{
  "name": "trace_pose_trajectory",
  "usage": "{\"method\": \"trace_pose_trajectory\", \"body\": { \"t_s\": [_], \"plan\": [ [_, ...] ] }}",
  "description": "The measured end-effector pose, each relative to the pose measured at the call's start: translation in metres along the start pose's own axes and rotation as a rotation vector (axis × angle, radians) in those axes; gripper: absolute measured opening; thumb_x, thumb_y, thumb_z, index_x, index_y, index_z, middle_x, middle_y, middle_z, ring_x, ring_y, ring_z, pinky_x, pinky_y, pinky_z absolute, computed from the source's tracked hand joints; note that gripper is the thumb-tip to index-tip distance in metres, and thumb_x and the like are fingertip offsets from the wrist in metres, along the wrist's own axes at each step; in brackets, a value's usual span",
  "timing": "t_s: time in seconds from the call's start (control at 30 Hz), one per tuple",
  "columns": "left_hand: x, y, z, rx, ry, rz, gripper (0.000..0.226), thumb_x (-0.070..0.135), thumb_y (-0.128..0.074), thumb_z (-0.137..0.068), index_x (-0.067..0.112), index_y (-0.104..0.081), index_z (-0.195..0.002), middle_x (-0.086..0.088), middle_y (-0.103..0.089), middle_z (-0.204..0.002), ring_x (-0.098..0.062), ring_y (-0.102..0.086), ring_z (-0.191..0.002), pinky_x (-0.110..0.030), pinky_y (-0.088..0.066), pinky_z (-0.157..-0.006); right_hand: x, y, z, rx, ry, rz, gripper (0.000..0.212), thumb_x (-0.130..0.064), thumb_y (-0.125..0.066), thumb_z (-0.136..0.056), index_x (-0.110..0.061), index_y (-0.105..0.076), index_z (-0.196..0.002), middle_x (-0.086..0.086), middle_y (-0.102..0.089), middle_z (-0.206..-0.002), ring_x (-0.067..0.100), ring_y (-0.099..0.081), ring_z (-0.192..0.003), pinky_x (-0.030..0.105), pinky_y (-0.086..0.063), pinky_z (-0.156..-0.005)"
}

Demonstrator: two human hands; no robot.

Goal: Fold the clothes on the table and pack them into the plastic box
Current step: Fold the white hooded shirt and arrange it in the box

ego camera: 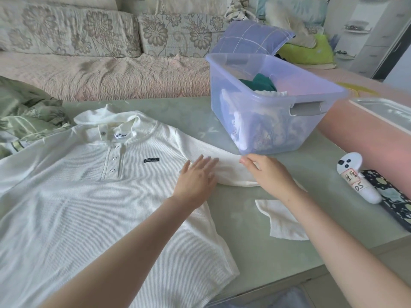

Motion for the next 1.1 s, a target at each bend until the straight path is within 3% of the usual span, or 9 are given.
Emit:
{"method": "trace_pose_trajectory", "body": {
  "t_s": [0.07,0.17,0.27,0.4,0.63,0.73,0.9,1.0,1.1],
  "plan": [
    [0.004,-0.008,0.001,-0.135,-0.037,-0.069,0.043,0.033,-0.027,-0.103,0.025,-0.034,-0.145,0.003,-0.025,-0.155,-0.011,-0.012,-0.144,-0.035,-0.004,-0.115,-0.015,-0.012,-0.013,-0.064,0.063,-0.11,0.038,-0.036,-0.039,-0.101,-0.017,-0.059,-0.127,-0.002,-0.055,-0.137,0.018,-0.047,-0.128,0.026,-0.033,-0.1],
    [0.003,-0.009,-0.001,-0.154,-0.011,-0.008,0.047,0.037,-0.026,-0.103,0.027,-0.026,-0.149,-0.001,-0.009,-0.159,-0.014,0.0,-0.147,-0.038,0.002,-0.117,-0.027,-0.042,-0.027,-0.263,0.139,-0.018,0.044,-0.033,-0.029,-0.104,-0.017,-0.039,-0.144,-0.001,-0.026,-0.156,0.014,-0.024,-0.143,0.026,-0.015,-0.112],
    [-0.01,0.001,0.002,-0.057,0.099,0.073,0.048,0.036,-0.028,-0.103,0.023,-0.027,-0.149,-0.002,-0.01,-0.159,-0.014,0.001,-0.147,-0.034,-0.001,-0.118,-0.012,-0.065,-0.038,-0.292,0.123,0.254,0.051,-0.037,-0.022,-0.104,-0.021,-0.016,-0.152,-0.002,-0.006,-0.16,0.013,-0.004,-0.147,0.03,-0.004,-0.117],
    [-0.038,0.014,0.026,-0.111,0.145,-0.033,0.06,0.051,-0.019,-0.1,0.025,-0.007,-0.152,0.0,0.002,-0.16,-0.011,0.012,-0.145,-0.034,0.005,-0.117,-0.006,-0.069,-0.048,-0.339,0.061,0.297,0.056,-0.035,-0.025,-0.103,-0.019,-0.003,-0.153,0.001,0.005,-0.16,0.015,0.004,-0.147,0.029,0.001,-0.117],
    [-0.107,0.046,0.08,-0.084,0.267,-0.274,0.114,0.079,0.037,-0.05,0.033,0.007,-0.15,0.001,0.015,-0.158,-0.009,0.028,-0.137,-0.041,0.012,-0.115,-0.095,-0.081,-0.029,-0.33,0.283,0.114,0.056,-0.041,-0.022,-0.103,-0.023,-0.002,-0.153,-0.006,0.012,-0.159,0.01,0.011,-0.146,0.031,0.004,-0.119],
    [-0.13,0.058,0.093,-0.06,0.345,-0.302,0.11,0.08,0.031,-0.055,0.033,0.005,-0.15,0.0,0.014,-0.159,-0.013,0.026,-0.14,-0.048,0.008,-0.115,-0.13,-0.104,-0.022,-0.385,0.372,0.195,0.063,-0.05,-0.021,-0.1,-0.024,0.004,-0.152,-0.008,0.017,-0.158,0.009,0.014,-0.145,0.033,0.004,-0.119],
    [-0.172,0.081,0.118,-0.121,0.47,-0.262,0.101,0.08,0.015,-0.058,0.04,0.002,-0.149,0.006,0.008,-0.159,-0.025,0.014,-0.145,-0.049,0.003,-0.116,-0.119,-0.127,-0.032,-0.435,0.247,0.328,0.08,-0.074,-0.01,-0.081,-0.036,0.007,-0.15,-0.008,0.018,-0.158,0.008,0.017,-0.144,0.028,0.009,-0.118],
    [-0.184,0.095,0.123,-0.09,0.434,-0.263,0.103,0.084,0.014,-0.065,0.034,-0.017,-0.149,0.005,-0.007,-0.159,-0.021,-0.001,-0.147,-0.043,-0.006,-0.116,-0.123,-0.123,-0.044,-0.522,0.195,0.29,0.084,-0.077,-0.016,-0.081,-0.035,0.001,-0.151,-0.007,0.016,-0.158,0.008,0.016,-0.144,0.034,0.005,-0.119],
    [-0.204,0.117,0.112,0.055,0.41,-0.26,0.064,0.061,-0.017,-0.093,0.029,-0.029,-0.147,0.001,-0.014,-0.159,-0.02,-0.002,-0.147,-0.044,-0.004,-0.117,-0.15,-0.113,-0.06,-0.425,0.208,0.153,0.072,-0.064,-0.019,-0.093,-0.024,-0.017,-0.152,-0.002,0.0,-0.16,0.01,0.006,-0.147,0.032,0.0,-0.117]
  ]
}}
Point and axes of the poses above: each hand's wrist, its own z-axis away from the middle knuckle, its own y-axis out of the back of the hand, x = y × z, the point moved 3 cm from there along -z, towards the middle knuckle
